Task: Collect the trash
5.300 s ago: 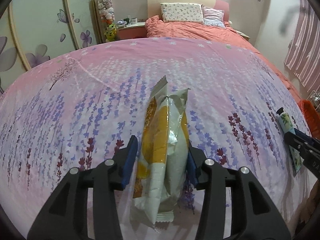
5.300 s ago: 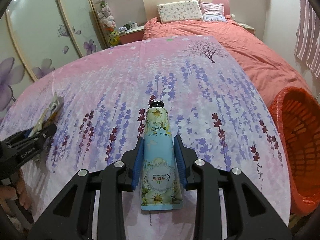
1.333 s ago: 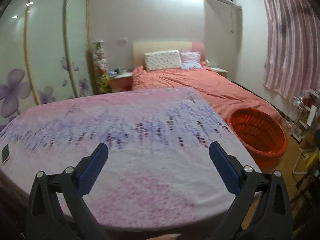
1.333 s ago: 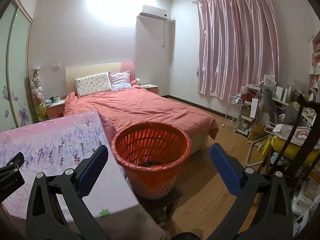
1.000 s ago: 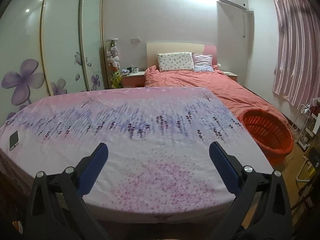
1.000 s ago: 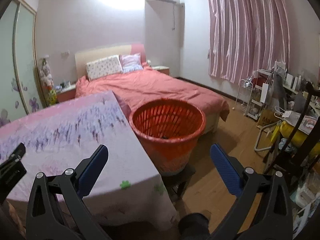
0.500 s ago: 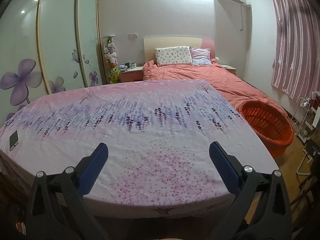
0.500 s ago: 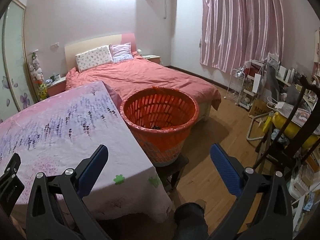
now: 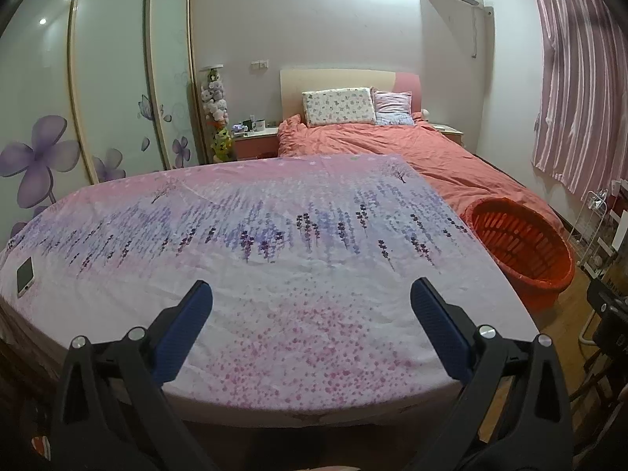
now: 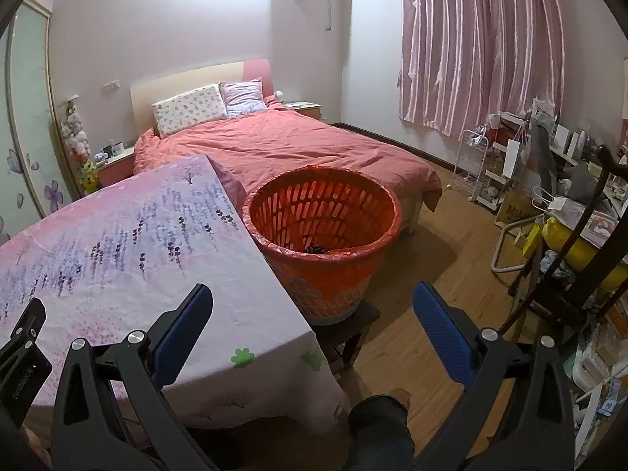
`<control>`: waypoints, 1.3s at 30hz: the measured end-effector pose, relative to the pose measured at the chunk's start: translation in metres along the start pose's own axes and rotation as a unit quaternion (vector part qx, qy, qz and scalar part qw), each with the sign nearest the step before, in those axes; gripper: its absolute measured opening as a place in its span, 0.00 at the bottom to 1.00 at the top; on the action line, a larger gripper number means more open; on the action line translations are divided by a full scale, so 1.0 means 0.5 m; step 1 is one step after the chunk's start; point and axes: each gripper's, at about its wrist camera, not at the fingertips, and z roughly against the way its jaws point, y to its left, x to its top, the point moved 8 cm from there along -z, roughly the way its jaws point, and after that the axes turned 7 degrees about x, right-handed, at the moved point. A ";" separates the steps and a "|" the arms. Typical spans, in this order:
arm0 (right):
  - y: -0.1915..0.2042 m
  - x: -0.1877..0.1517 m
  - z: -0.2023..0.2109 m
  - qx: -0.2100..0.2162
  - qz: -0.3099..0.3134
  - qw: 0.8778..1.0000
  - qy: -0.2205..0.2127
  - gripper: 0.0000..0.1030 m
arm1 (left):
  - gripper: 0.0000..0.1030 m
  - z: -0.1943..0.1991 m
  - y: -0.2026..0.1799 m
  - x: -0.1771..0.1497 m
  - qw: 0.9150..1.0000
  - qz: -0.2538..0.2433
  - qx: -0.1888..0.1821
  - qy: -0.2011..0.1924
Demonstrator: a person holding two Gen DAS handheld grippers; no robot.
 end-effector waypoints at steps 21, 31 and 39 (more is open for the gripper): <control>0.024 0.023 -0.001 0.014 0.008 1.000 0.007 0.98 | 0.96 0.015 0.023 0.045 1.000 0.015 0.013 -0.011; 0.017 0.027 0.000 0.000 0.012 1.000 0.007 0.98 | 0.96 0.015 0.025 0.042 1.000 0.014 0.009 -0.008; 0.014 0.029 0.003 -0.004 0.018 1.000 0.006 0.98 | 0.96 0.019 0.023 0.039 1.000 0.013 0.006 -0.007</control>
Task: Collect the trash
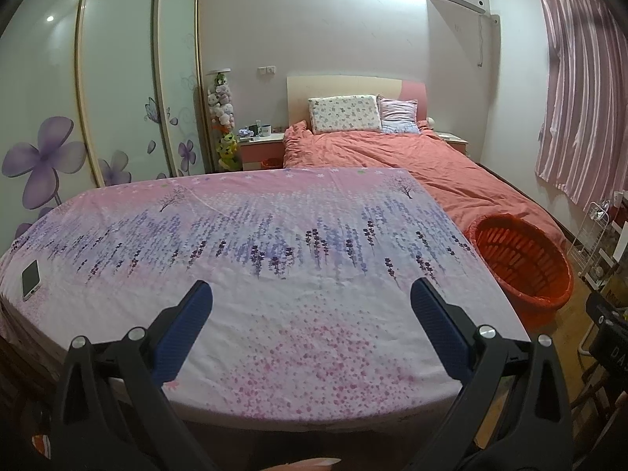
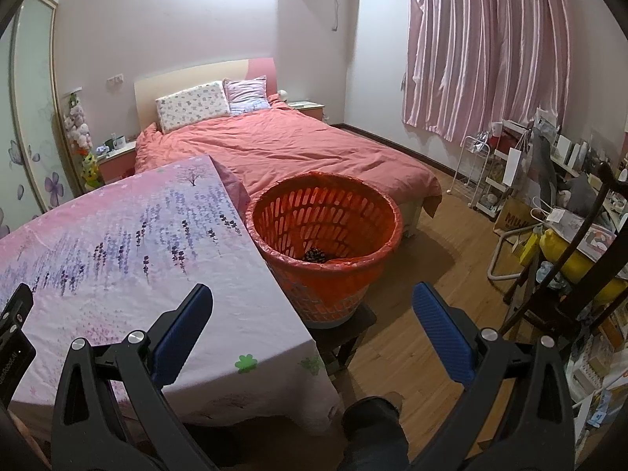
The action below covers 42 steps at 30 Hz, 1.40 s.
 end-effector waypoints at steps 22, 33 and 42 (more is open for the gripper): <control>-0.001 -0.004 -0.003 0.000 0.001 1.000 0.004 0.98 | 0.96 -0.001 -0.008 -0.005 1.000 0.000 -0.005 0.005; -0.003 -0.006 -0.002 -0.001 0.001 1.000 0.004 0.98 | 0.96 -0.005 -0.011 -0.005 1.000 0.000 -0.006 0.006; -0.003 -0.007 -0.001 -0.001 0.001 1.000 0.006 0.98 | 0.96 -0.008 -0.011 -0.007 1.000 0.000 -0.006 0.007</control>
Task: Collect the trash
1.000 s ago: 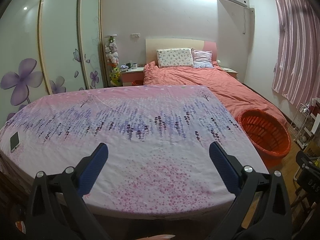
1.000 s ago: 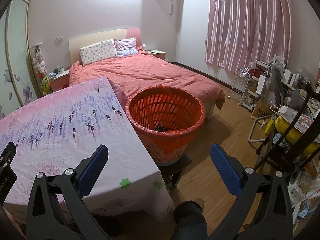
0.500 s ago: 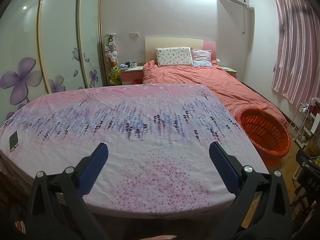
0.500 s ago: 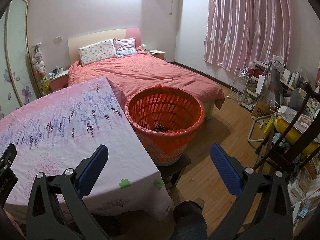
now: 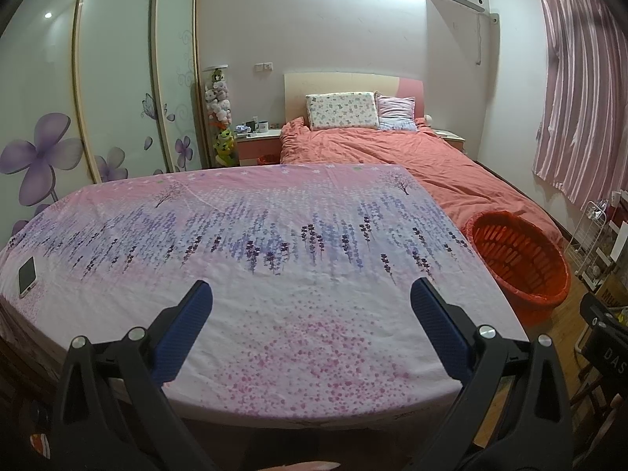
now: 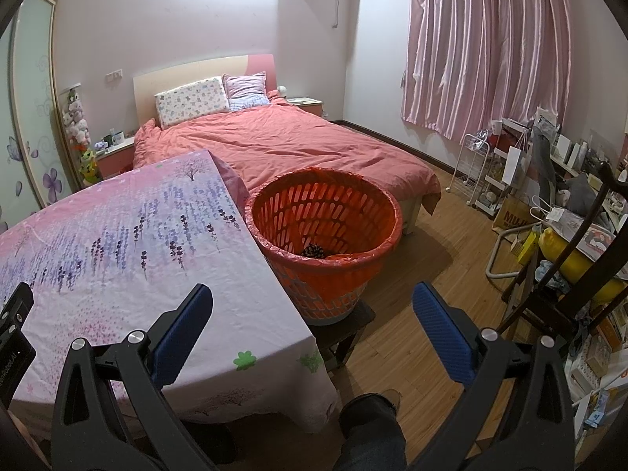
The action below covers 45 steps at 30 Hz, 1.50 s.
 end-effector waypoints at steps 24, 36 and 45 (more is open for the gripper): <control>0.001 -0.001 -0.001 0.000 0.000 1.000 0.002 0.98 | 0.96 -0.002 0.000 -0.005 1.000 -0.002 0.000 0.001; 0.003 -0.006 -0.005 0.001 0.000 1.000 0.004 0.98 | 0.96 -0.009 0.004 -0.011 1.000 -0.004 -0.001 0.005; 0.003 -0.010 -0.006 0.001 0.001 1.000 0.004 0.98 | 0.96 -0.008 0.008 -0.008 1.000 -0.003 0.000 0.002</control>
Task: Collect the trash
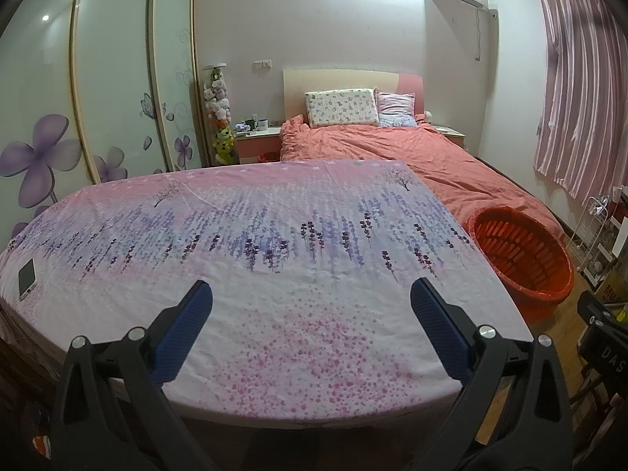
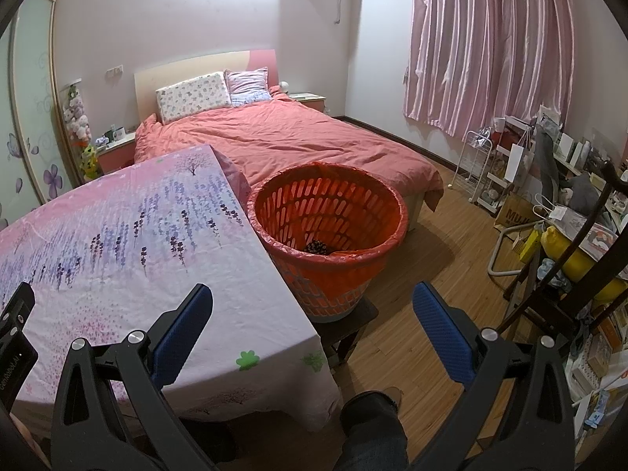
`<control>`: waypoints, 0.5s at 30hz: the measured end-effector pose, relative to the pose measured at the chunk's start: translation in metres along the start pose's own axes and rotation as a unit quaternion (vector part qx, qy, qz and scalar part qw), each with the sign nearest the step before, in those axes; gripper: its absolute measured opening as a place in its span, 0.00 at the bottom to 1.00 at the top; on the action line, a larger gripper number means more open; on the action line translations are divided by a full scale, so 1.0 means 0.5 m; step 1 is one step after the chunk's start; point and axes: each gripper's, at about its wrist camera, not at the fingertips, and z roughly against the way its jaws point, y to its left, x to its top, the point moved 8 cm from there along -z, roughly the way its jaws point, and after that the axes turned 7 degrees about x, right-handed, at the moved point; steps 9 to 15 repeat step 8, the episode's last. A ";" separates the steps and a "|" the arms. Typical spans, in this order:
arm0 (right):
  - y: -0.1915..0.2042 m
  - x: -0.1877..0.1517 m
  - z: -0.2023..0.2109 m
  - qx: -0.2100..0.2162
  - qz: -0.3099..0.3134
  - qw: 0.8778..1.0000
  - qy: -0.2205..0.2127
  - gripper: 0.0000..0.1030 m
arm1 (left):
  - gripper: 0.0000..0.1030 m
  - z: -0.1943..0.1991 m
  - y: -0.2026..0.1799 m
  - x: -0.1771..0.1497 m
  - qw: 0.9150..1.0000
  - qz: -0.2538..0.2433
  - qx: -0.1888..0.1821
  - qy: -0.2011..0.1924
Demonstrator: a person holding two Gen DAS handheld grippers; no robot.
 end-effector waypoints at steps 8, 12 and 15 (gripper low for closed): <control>0.000 0.003 -0.002 0.000 0.000 1.000 0.000 0.98 | 0.96 0.000 0.001 0.000 1.000 -0.001 0.001 0.000; 0.000 0.003 -0.002 0.000 0.000 1.000 0.000 0.98 | 0.96 0.000 0.001 0.000 1.000 -0.001 0.001 0.000; 0.000 0.003 -0.002 0.000 0.000 1.000 0.000 0.98 | 0.96 0.000 0.001 0.000 1.000 -0.001 0.001 0.000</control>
